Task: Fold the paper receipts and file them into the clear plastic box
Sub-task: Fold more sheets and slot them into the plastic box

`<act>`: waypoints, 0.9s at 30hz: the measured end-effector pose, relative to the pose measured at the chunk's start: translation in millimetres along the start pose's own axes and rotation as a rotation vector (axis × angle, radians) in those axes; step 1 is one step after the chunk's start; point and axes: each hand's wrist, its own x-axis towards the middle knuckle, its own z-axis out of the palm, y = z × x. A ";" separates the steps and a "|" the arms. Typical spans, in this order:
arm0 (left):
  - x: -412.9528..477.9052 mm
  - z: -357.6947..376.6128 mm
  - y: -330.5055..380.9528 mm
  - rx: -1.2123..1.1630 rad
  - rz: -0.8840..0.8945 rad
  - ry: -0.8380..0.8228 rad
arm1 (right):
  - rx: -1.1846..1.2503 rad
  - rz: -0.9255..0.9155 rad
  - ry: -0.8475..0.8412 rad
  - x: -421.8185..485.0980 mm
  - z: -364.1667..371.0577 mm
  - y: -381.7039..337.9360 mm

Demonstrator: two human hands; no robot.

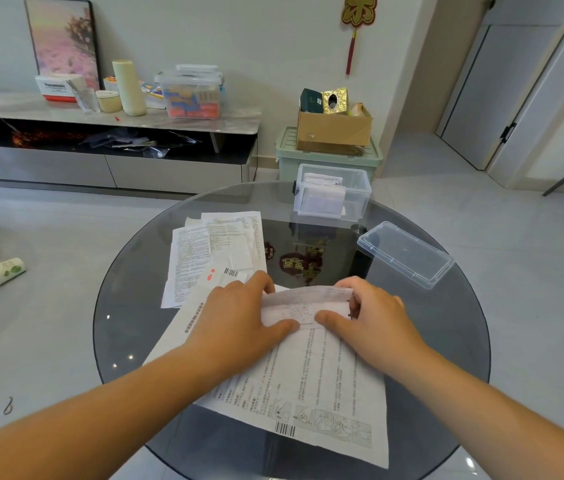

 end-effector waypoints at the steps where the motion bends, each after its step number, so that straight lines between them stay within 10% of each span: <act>1: 1.5 1.5 1.4 0.002 -0.033 0.006 | -0.071 0.011 0.006 1.0 1.2 -2.2; 27: 25.1 -22.4 -6.0 -0.163 -0.157 -0.289 | -0.200 0.137 -0.057 14.7 -22.1 2.1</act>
